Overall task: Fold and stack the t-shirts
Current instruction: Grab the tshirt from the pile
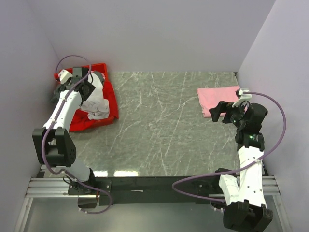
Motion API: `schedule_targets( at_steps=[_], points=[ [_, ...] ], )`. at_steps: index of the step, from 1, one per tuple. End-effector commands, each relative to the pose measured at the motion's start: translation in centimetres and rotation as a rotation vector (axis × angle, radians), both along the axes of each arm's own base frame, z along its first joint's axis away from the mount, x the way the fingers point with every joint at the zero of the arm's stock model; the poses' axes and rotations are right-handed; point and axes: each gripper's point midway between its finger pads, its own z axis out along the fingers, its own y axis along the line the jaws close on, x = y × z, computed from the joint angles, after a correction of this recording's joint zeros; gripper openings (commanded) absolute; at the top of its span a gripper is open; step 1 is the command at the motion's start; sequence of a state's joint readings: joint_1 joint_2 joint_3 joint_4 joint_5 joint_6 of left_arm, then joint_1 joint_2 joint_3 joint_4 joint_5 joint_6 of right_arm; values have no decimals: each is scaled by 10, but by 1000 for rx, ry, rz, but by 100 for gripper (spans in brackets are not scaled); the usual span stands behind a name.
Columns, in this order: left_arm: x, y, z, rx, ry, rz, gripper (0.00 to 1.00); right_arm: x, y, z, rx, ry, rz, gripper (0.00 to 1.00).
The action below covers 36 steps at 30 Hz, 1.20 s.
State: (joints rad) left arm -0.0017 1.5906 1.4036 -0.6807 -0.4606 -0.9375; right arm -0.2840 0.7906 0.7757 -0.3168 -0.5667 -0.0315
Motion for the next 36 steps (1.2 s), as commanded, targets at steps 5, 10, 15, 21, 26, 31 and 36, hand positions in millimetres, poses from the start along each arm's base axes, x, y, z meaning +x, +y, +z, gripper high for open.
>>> schedule_targets(
  at_steps=[5,10,15,21,26,31,36],
  points=[
    [-25,11,16,25,-7,81,76,3,1,10,-8,-24,16,100],
    [-35,9,12,17,-22,71,81,4,0,9,-7,-20,8,100],
    [-30,24,-14,-8,50,110,74,4,0,6,-4,-9,15,100],
    [-9,29,-12,-15,-19,78,34,4,-1,6,-10,-10,9,100],
    [4,23,31,1,-125,-32,0,3,0,6,-10,-11,12,100],
    [-3,-6,146,71,-479,-274,0,3,1,6,-9,-11,16,100],
    [-28,-55,261,103,-812,-563,0,3,2,4,-8,-8,26,99]
  ],
)
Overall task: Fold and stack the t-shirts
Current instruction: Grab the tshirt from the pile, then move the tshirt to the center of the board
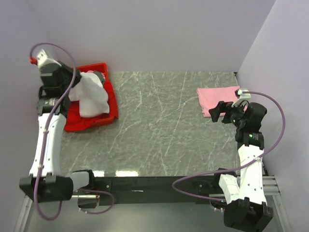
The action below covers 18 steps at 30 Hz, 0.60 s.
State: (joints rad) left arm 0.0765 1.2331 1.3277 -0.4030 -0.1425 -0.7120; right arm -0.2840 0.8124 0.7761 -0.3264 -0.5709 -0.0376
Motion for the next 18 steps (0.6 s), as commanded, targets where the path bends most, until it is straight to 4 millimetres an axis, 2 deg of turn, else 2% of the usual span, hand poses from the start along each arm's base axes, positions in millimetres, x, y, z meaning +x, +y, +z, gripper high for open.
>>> schedule_targets(
  at_steps=[1,3,5,6,8,9,10,12,13,15,16,18],
  points=[
    [-21,-49,143,97,-427,-298,0,2,2,11,-11,-34,23,99],
    [-41,-72,200,97,-591,-413,0,2,2,11,-11,-32,24,99],
    [-53,-86,235,79,-687,-477,0,2,2,12,-13,-34,22,99],
    [-63,-95,259,82,-742,-517,1,2,2,12,-14,-35,23,99],
    [-74,-111,281,59,-793,-574,1,2,2,12,-15,-36,23,99],
    [-81,-117,298,61,-834,-597,1,1,2,11,-15,-36,22,99],
    [-89,-133,305,45,-852,-654,1,1,2,11,-15,-36,22,99],
    [-95,-148,316,28,-875,-707,1,2,1,12,-17,-39,19,99],
    [-99,-163,317,18,-877,-752,1,2,1,11,-17,-36,17,99],
    [-105,-178,320,12,-878,-792,1,2,0,12,-20,-39,15,99],
    [-111,-191,320,2,-882,-833,1,1,0,12,-21,-38,12,99],
    [-119,-200,325,5,-897,-863,1,1,0,12,-21,-40,12,99]
  ],
)
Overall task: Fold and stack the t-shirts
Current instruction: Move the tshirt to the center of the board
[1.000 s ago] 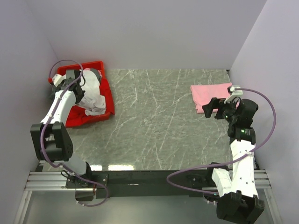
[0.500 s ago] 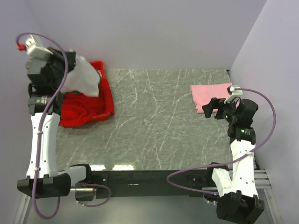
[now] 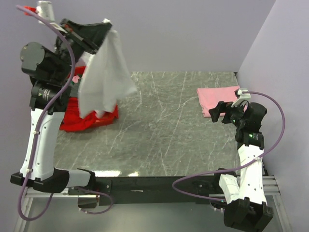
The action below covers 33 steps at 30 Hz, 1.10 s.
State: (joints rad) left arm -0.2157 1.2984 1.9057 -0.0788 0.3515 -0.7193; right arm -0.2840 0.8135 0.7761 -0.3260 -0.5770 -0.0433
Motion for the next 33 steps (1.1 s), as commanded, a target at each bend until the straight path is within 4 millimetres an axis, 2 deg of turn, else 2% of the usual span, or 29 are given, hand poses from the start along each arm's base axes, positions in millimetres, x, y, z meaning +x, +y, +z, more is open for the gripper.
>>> schedule_targets(
  at_steps=[1,4,7,10,13,14,16,17,19,20,21,22,23,25,26,28,32,33],
  points=[
    [-30,-26,19,21,-77,-107,1,1,-1,12,-19,-38,3,99],
    [-47,-43,26,17,-103,-186,1,2,-1,11,-18,-35,3,99],
    [-59,-64,24,20,-101,-281,1,2,-2,10,-19,-34,0,99],
    [-64,-88,9,27,-67,-383,1,3,-3,10,-21,-33,-6,99],
    [-60,-118,-23,55,-7,-469,1,3,-4,10,-24,-33,-9,99],
    [-49,-129,-49,83,48,-479,1,3,-4,9,-23,-30,-9,99],
    [-39,-144,-83,118,125,-492,1,3,-5,9,-26,-30,-15,99],
    [-28,-152,-119,159,194,-486,1,3,-6,9,-29,-31,-17,99],
    [-10,-155,-165,199,294,-437,1,3,-6,9,-32,-33,-19,99],
    [2,-155,-204,257,354,-394,3,3,-6,9,-32,-32,-18,99],
    [8,-152,-239,318,452,-354,12,3,-6,9,-34,-32,-15,99],
    [35,-131,-264,370,504,-165,46,3,-5,8,-33,-29,-12,99],
    [45,-119,-289,414,572,-73,57,3,-5,7,-34,-28,-8,99],
    [59,-87,-322,495,651,105,71,3,-3,6,-32,-24,5,99],
    [69,-64,-338,537,663,229,76,3,-3,6,-32,-22,8,99],
    [79,-40,-341,551,655,323,79,3,0,5,-27,-17,28,99],
    [93,-20,-361,576,710,358,77,2,1,1,-25,-3,38,99],
    [100,-15,-372,597,737,380,76,2,2,1,-25,-5,41,99]
  ],
)
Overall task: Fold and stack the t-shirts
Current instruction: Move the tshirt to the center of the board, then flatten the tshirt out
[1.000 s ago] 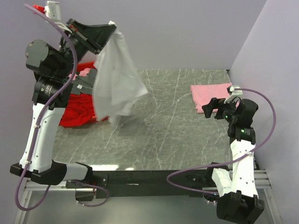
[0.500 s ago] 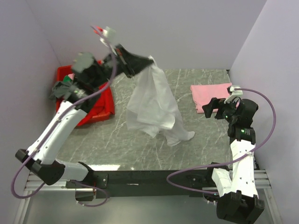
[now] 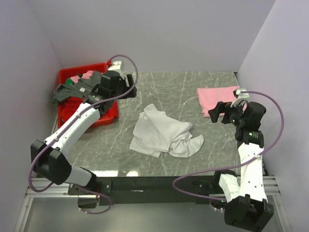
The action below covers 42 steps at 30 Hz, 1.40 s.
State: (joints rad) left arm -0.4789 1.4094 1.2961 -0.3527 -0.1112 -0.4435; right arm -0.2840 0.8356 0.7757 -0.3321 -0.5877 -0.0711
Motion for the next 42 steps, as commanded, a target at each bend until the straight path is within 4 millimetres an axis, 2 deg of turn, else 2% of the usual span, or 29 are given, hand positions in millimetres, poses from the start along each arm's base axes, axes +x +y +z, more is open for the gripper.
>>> schedule_targets(
  at_steps=[1,2,3,4,5,6,7,8,11,14,16,17,20,23,29,32,34,35,39,41,42],
  points=[
    [22,32,8,97,-55,109,76,0,2,8,-11,-22,24,99],
    [28,38,7,109,-48,133,76,0,3,7,-9,-21,30,99],
    [36,44,-14,145,5,159,75,0,3,7,-9,-21,28,99],
    [46,62,-23,150,39,221,69,0,3,7,-7,-22,31,99],
    [60,71,-40,166,94,260,66,0,4,7,-4,-20,33,99],
    [64,92,-56,176,164,308,62,0,4,6,-3,-17,35,99],
    [69,98,-67,171,208,332,55,0,4,7,-4,-19,35,99],
    [79,101,-81,191,242,347,54,0,4,7,-5,-18,34,99],
    [92,112,-107,266,300,373,55,-1,4,7,-5,-21,35,99],
    [98,120,-127,342,346,387,55,-1,5,8,-4,-24,37,99],
    [101,127,-133,391,356,401,55,-1,5,9,-4,-25,39,99],
    [101,130,-144,413,378,406,55,-1,5,9,-3,-22,38,99],
    [100,143,-160,474,421,436,50,-1,5,9,-1,-24,36,99],
    [96,149,-174,507,461,439,43,-1,5,9,1,-21,39,99],
    [90,155,-188,536,494,414,39,-1,6,10,2,-24,42,99],
    [88,158,-193,551,511,372,27,-2,6,10,4,-26,44,99],
    [87,161,-196,583,523,321,5,-2,6,11,3,-28,44,99],
    [85,165,-199,614,531,316,0,-2,6,11,4,-27,44,99],
    [79,187,-206,739,533,282,0,-2,7,11,4,-29,45,99],
    [79,188,-209,706,536,243,0,-2,7,11,3,-28,46,99],
    [75,196,-214,724,548,217,0,-2,6,10,4,-26,44,99]
  ],
)
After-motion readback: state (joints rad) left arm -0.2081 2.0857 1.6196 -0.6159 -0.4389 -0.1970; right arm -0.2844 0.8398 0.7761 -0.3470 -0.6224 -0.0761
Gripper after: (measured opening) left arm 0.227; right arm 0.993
